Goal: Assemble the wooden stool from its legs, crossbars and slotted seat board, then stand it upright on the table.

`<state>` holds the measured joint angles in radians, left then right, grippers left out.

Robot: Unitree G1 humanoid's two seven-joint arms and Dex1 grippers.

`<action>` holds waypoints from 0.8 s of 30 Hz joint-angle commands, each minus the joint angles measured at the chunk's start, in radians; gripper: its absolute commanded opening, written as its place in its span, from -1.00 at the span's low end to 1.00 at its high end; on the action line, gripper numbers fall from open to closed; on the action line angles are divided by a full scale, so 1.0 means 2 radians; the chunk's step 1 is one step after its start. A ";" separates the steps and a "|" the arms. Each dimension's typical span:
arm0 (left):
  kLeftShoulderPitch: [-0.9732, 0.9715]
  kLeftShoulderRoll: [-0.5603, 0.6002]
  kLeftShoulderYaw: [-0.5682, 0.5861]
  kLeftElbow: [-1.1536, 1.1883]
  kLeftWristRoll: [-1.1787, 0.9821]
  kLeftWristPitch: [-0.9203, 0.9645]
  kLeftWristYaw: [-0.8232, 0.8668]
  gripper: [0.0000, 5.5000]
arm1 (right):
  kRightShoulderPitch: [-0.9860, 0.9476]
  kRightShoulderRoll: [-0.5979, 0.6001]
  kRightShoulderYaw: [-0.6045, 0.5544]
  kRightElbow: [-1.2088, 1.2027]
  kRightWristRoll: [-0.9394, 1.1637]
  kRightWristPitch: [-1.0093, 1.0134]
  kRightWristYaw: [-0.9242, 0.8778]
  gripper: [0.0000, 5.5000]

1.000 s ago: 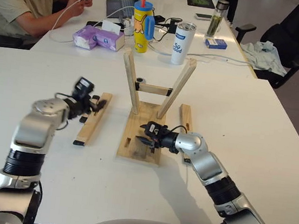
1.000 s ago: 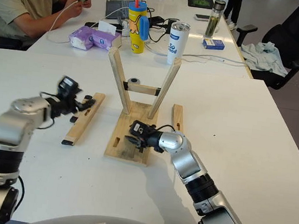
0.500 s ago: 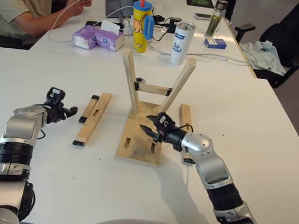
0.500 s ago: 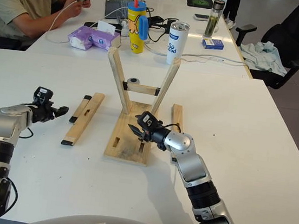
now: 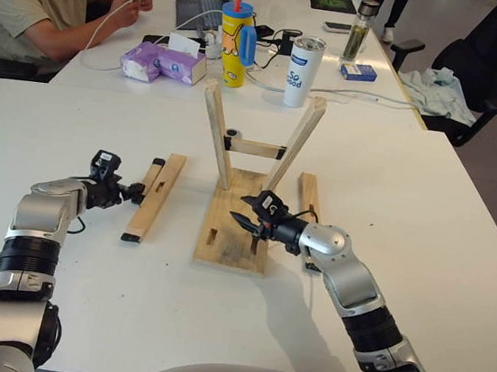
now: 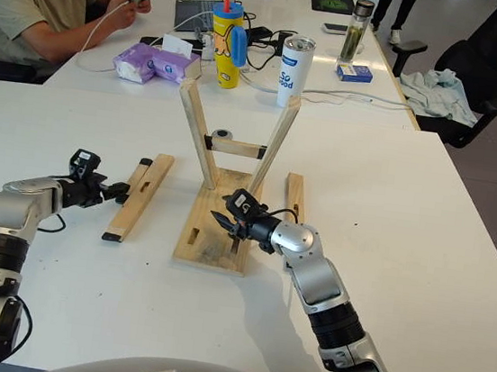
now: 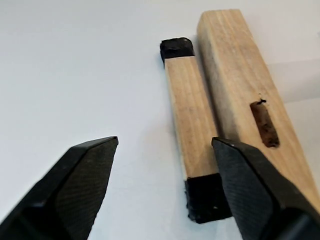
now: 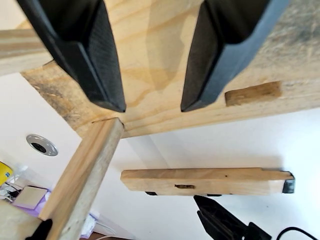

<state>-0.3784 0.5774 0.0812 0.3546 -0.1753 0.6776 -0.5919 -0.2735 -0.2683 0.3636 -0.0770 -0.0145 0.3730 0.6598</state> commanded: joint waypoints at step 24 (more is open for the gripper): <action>0.037 -0.039 -0.010 0.011 0.009 0.011 0.051 -0.53 | 0.096 -0.164 -0.056 -0.215 0.266 0.242 0.178 -0.25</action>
<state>-0.3361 0.5213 0.0699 0.3297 -0.1645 0.6718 -0.5036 -0.0979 -0.5644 0.2509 -0.5117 0.4653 0.8267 0.9751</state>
